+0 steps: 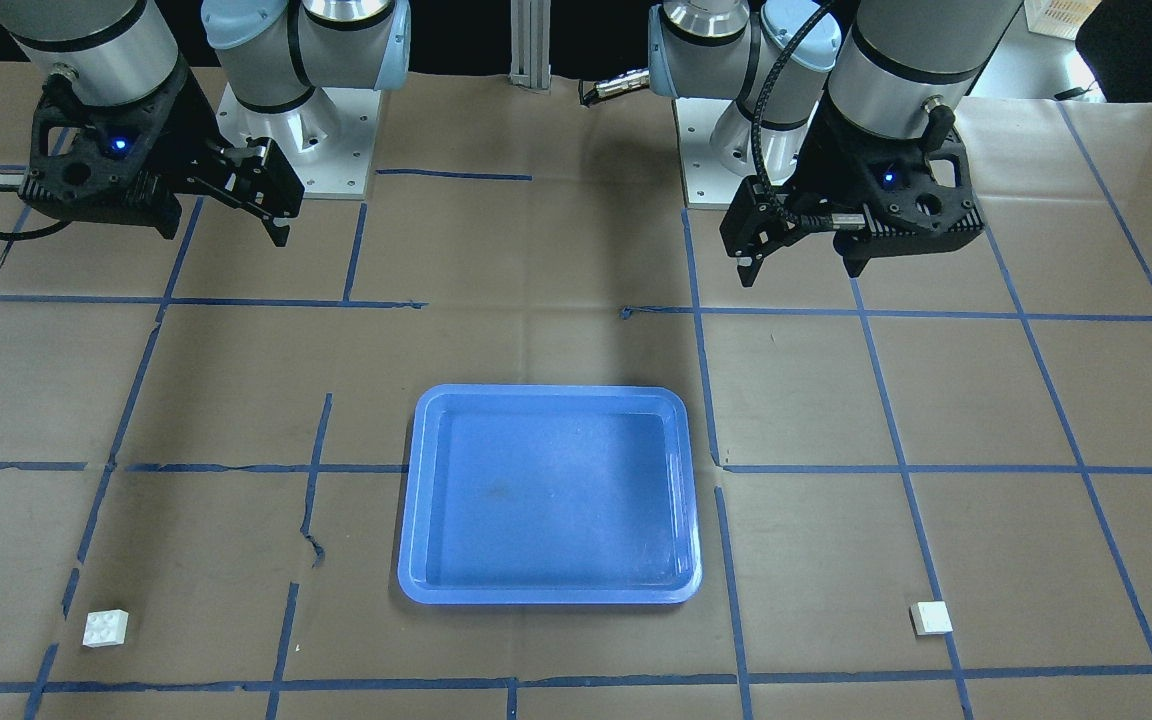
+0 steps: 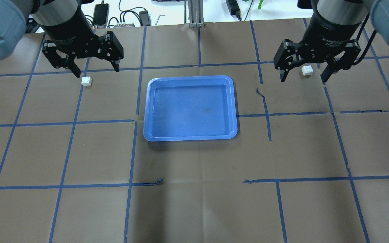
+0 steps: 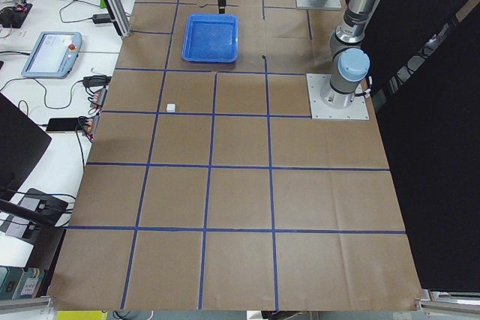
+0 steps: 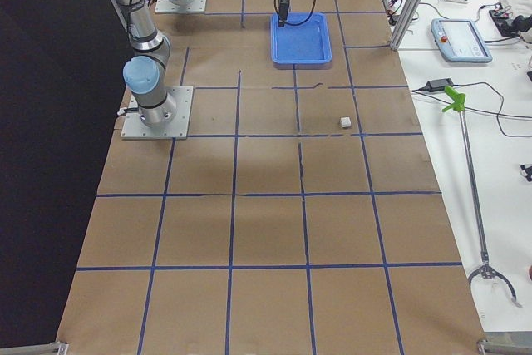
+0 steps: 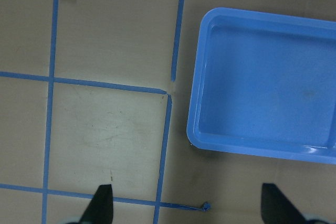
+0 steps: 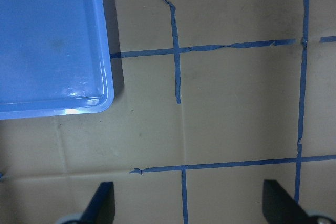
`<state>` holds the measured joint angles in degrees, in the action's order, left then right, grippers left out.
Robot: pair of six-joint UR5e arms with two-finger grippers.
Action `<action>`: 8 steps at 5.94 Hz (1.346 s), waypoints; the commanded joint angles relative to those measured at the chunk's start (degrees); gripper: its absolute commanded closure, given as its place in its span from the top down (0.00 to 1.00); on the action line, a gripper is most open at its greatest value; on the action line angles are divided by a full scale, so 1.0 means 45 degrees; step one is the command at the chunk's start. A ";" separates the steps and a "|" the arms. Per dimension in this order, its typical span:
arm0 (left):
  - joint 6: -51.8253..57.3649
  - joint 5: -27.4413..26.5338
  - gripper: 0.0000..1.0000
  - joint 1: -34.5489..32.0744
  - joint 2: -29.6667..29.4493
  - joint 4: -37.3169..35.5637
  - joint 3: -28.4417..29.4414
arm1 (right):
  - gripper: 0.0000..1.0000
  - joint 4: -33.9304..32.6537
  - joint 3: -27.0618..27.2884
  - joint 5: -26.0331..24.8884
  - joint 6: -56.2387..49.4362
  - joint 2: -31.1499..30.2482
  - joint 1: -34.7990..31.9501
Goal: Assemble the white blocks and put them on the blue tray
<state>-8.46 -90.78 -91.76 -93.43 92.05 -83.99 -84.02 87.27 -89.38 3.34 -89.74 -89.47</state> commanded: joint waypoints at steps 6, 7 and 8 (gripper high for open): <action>0.0957 -0.0042 0.99 0.1885 0.0276 -0.0083 -0.1197 | 1.00 -0.0214 -0.0019 0.0019 -0.1724 0.0117 0.0213; 0.2200 0.0094 0.99 0.2494 -0.0112 -0.0432 -0.1257 | 1.00 -0.0582 -0.0039 0.0019 -0.3807 0.0330 0.0447; 0.2348 0.0095 0.99 0.2733 -0.0444 -0.1576 -0.1683 | 1.00 -0.0837 -0.0136 0.0116 -0.5897 0.0584 0.0894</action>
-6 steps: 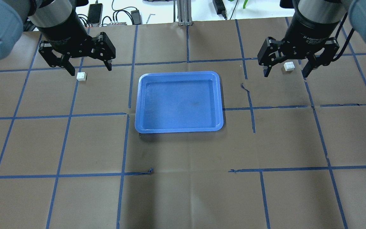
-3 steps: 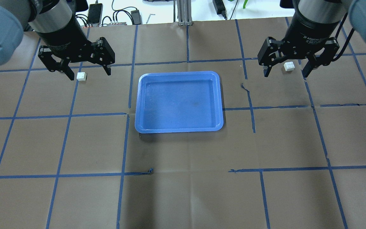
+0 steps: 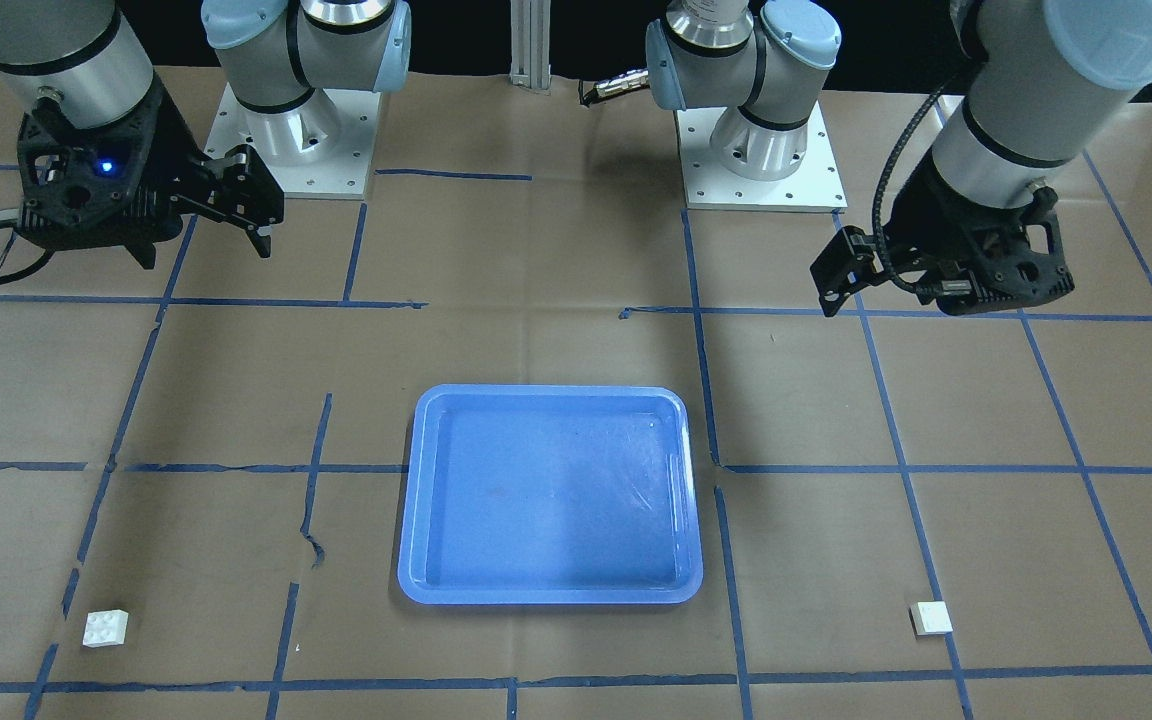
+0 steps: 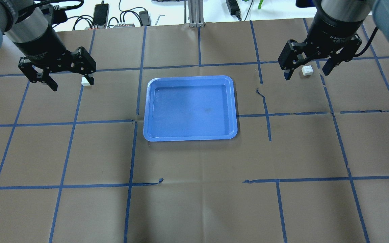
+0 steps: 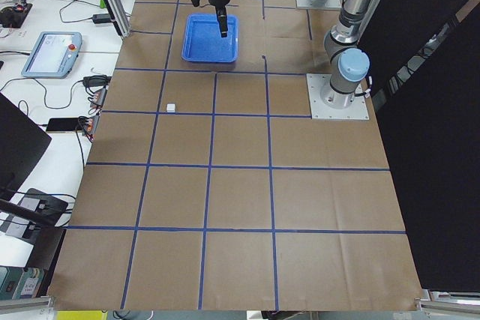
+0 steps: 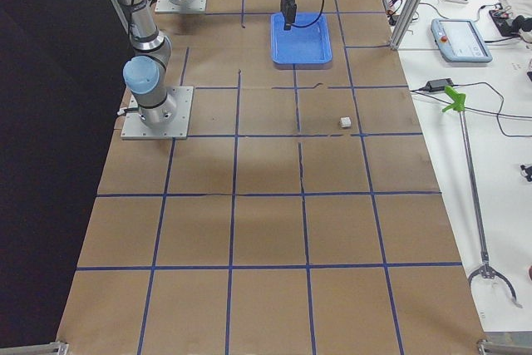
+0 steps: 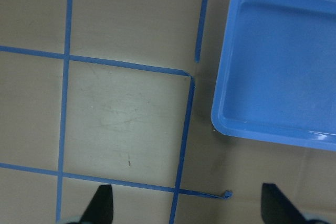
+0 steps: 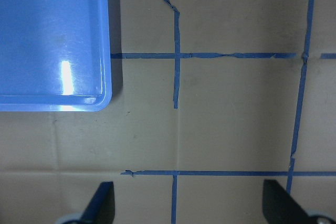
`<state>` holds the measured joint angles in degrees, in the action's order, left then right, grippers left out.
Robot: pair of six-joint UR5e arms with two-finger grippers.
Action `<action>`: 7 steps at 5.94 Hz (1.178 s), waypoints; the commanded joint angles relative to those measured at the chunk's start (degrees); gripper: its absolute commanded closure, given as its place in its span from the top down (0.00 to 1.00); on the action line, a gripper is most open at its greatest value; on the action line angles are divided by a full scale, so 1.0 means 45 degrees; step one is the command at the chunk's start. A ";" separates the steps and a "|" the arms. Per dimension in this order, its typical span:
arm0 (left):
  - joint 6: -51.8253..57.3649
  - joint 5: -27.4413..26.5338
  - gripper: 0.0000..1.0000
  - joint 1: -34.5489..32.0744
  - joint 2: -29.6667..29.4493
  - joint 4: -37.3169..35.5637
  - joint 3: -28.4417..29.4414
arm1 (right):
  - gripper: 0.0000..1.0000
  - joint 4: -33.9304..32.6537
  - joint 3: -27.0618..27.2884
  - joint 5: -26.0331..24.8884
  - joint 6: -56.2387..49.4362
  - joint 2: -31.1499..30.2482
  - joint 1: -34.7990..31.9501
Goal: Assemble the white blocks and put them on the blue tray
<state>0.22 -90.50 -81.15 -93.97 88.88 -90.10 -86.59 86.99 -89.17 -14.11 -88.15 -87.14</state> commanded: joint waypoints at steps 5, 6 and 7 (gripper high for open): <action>0.3537 0.0033 0.99 0.1547 -0.4732 -0.7102 -0.0234 | 1.00 -0.1462 -0.3554 0.0167 -1.7942 0.3813 0.2623; 0.3623 -0.0044 0.99 0.1647 -0.5710 -0.7230 0.0678 | 0.99 -0.1036 -0.5308 0.0361 -2.0587 0.5297 0.3110; 0.4223 0.0090 0.99 0.1667 -0.6841 -0.7212 0.1828 | 0.99 -0.0143 -0.6564 0.1310 -2.2393 0.6529 0.3405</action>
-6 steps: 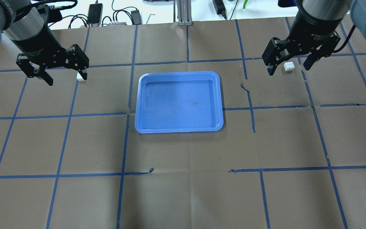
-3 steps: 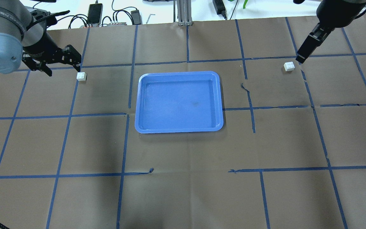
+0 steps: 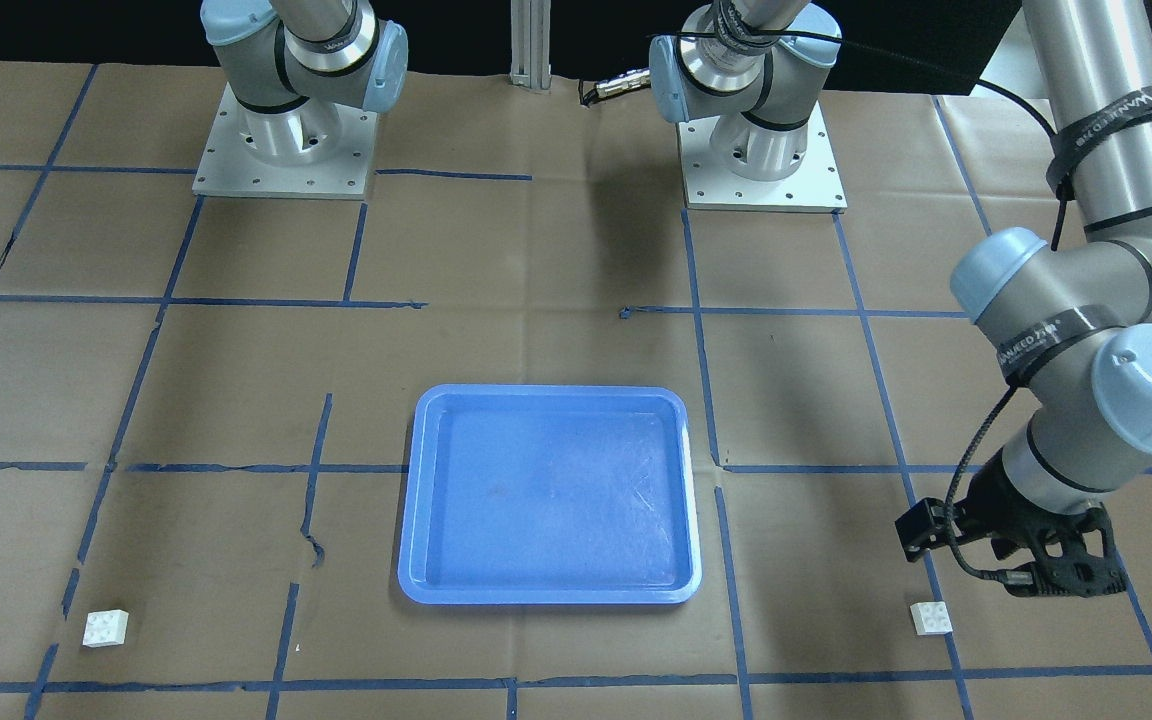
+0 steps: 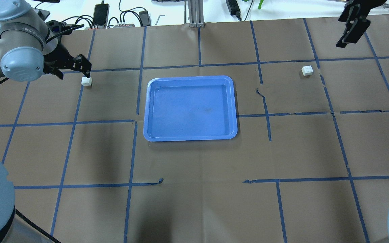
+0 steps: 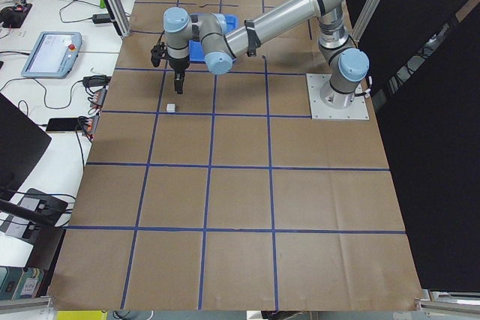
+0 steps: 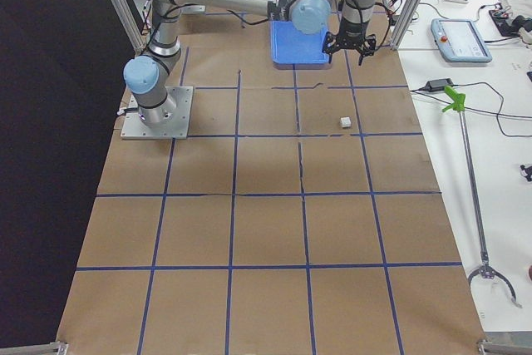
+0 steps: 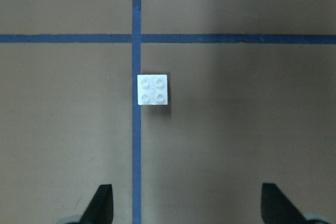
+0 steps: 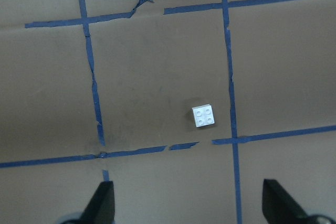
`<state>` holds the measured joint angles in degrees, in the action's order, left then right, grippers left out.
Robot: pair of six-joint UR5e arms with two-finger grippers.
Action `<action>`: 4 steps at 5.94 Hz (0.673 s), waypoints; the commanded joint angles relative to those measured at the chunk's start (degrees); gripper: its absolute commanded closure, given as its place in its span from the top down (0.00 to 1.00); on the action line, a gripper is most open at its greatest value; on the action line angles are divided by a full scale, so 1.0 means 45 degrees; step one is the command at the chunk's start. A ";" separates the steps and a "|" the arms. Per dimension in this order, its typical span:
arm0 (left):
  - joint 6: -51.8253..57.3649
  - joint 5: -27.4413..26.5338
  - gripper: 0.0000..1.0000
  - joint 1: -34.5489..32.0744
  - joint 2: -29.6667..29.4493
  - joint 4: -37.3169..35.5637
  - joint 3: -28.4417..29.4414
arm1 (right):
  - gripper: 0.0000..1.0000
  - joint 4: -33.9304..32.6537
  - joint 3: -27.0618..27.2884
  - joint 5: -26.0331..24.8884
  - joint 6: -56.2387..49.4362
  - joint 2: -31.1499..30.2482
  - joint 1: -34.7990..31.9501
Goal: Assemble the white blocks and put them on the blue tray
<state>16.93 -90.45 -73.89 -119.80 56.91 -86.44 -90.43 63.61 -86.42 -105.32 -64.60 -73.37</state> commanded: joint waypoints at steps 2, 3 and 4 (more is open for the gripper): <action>0.0651 0.0217 0.97 0.0053 -0.2359 -0.0030 0.1689 | 0.99 0.1400 -0.1675 0.2629 -0.3521 0.2321 0.1085; 0.0767 0.0178 0.93 0.0053 -0.2595 -0.0010 0.1573 | 0.99 0.1637 -0.1616 0.3627 -0.4167 0.2827 0.1708; 0.0961 0.0178 0.86 0.0053 -0.2617 0.0029 0.1611 | 0.99 0.1717 -0.1306 0.4198 -0.5140 0.3432 0.2101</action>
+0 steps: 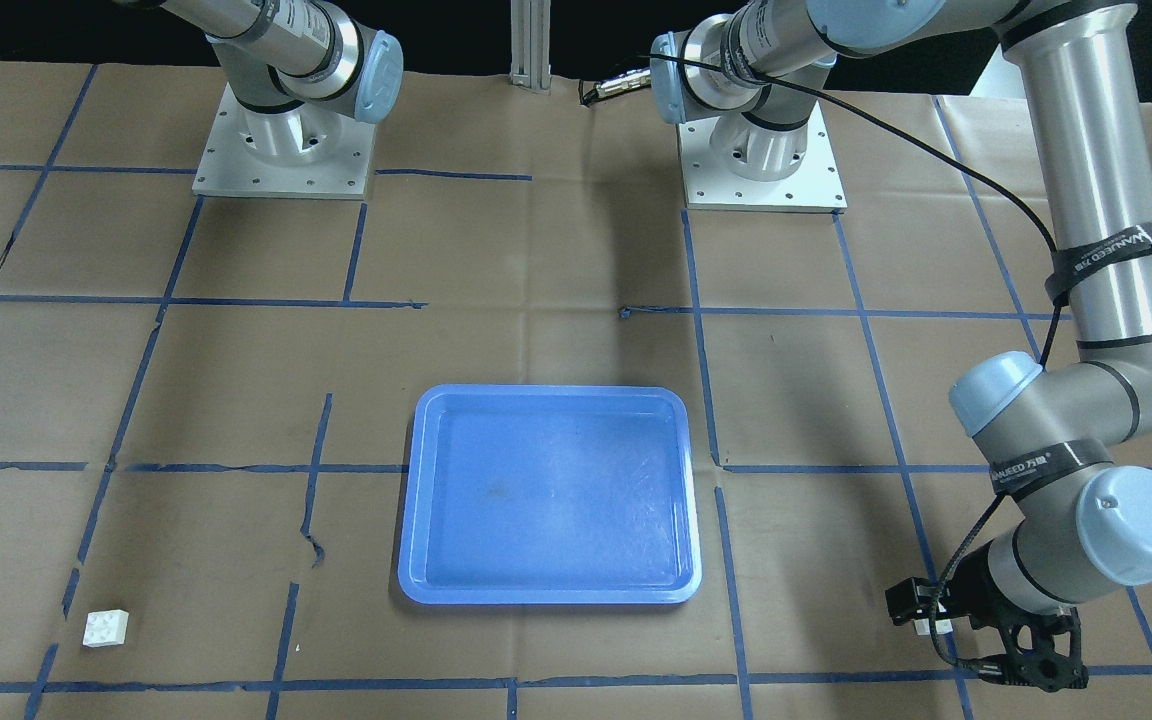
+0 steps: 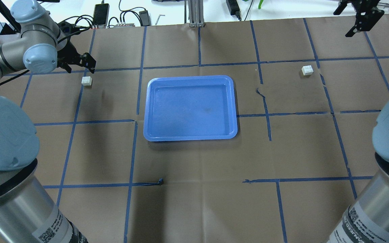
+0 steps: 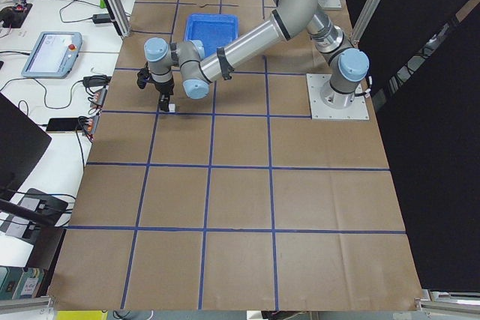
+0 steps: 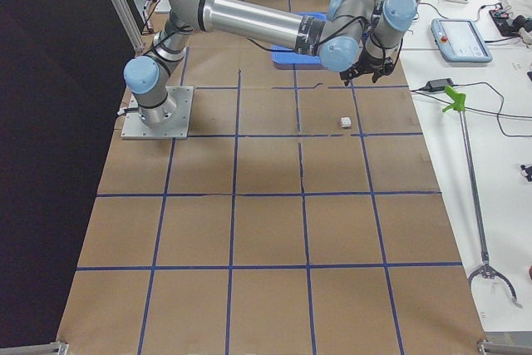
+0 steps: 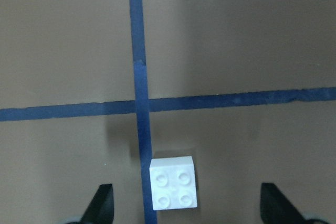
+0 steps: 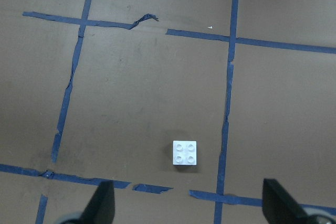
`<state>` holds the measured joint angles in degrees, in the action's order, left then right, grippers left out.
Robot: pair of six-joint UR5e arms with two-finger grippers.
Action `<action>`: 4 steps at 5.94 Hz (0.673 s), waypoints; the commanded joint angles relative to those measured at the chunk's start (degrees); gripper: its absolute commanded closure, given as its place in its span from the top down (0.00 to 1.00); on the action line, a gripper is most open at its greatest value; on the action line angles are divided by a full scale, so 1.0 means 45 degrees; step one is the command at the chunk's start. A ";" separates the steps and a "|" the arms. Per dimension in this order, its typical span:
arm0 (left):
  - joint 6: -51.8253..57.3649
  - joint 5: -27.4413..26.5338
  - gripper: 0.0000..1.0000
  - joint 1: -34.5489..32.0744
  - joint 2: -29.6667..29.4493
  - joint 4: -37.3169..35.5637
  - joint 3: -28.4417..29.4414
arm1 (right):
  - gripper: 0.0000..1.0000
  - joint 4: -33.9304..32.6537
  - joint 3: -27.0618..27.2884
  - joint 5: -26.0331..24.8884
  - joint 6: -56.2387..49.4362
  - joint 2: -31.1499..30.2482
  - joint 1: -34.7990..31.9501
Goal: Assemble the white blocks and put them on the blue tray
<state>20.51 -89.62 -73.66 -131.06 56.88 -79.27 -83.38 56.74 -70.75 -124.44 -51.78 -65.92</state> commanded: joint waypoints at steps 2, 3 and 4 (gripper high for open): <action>0.0246 -0.0123 0.47 0.0001 -0.0057 0.0542 -0.0021 | 0.99 -0.0045 0.0923 0.1736 -0.1037 0.1406 0.0743; 0.0285 -0.0123 0.23 0.0001 0.0118 0.0699 -0.0021 | 0.99 -0.0317 0.1332 0.2047 -0.1270 0.1777 0.0744; 0.0285 -0.0143 0.10 0.0001 0.0332 0.0971 0.0114 | 0.99 -0.0629 0.1511 0.2301 -0.1272 0.2071 0.0744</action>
<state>21.74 -90.18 -73.65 -130.40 60.17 -79.16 -84.94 62.43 -61.61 -129.87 -43.92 -62.62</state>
